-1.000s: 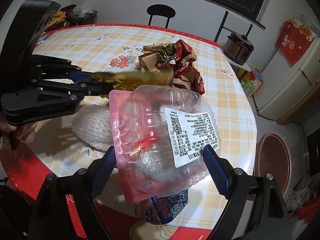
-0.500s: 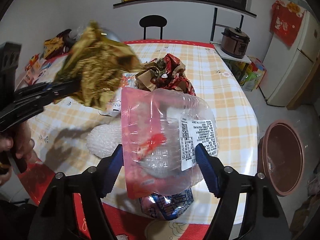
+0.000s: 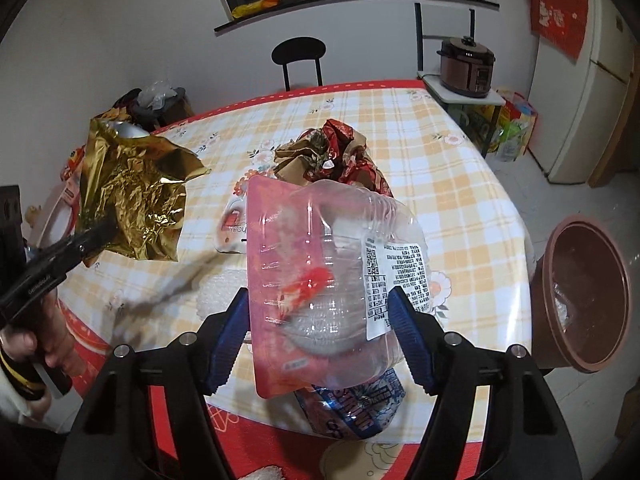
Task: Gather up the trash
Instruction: 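Lift the gold foil with the left gripper while the right gripper lifts the pink tray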
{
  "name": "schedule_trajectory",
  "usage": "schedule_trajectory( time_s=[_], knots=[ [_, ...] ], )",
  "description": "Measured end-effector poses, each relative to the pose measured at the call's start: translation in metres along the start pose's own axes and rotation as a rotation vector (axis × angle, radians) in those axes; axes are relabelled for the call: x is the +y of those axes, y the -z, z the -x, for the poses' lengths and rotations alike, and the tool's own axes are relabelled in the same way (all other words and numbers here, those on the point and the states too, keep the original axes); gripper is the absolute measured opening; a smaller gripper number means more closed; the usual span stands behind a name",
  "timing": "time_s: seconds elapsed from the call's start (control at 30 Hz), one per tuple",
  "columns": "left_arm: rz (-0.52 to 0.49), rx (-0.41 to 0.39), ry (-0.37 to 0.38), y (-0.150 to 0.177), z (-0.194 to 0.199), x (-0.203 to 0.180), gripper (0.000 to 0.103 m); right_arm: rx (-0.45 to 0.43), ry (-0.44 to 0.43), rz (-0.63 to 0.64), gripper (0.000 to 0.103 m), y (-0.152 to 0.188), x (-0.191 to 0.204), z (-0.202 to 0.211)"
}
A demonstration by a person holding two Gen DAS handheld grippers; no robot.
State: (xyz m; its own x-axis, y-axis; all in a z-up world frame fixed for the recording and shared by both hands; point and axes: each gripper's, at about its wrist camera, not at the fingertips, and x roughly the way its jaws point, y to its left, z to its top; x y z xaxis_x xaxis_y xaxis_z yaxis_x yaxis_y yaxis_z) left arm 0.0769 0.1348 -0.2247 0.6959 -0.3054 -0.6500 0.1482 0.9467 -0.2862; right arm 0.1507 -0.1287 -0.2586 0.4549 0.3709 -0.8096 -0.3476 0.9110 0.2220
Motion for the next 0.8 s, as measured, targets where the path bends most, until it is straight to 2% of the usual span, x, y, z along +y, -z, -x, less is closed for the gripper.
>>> schedule_trajectory(
  time_s=[0.63,0.8],
  knots=[
    [0.004,0.007,0.019,0.005,0.0,-0.005,0.014,0.022,-0.048,-0.078,0.071,-0.004,-0.012,-0.003],
    [0.0,0.007,0.019,0.006,-0.002,-0.006,0.014,0.012,-0.068,-0.092,0.068,-0.005,-0.015,0.001]
  ],
)
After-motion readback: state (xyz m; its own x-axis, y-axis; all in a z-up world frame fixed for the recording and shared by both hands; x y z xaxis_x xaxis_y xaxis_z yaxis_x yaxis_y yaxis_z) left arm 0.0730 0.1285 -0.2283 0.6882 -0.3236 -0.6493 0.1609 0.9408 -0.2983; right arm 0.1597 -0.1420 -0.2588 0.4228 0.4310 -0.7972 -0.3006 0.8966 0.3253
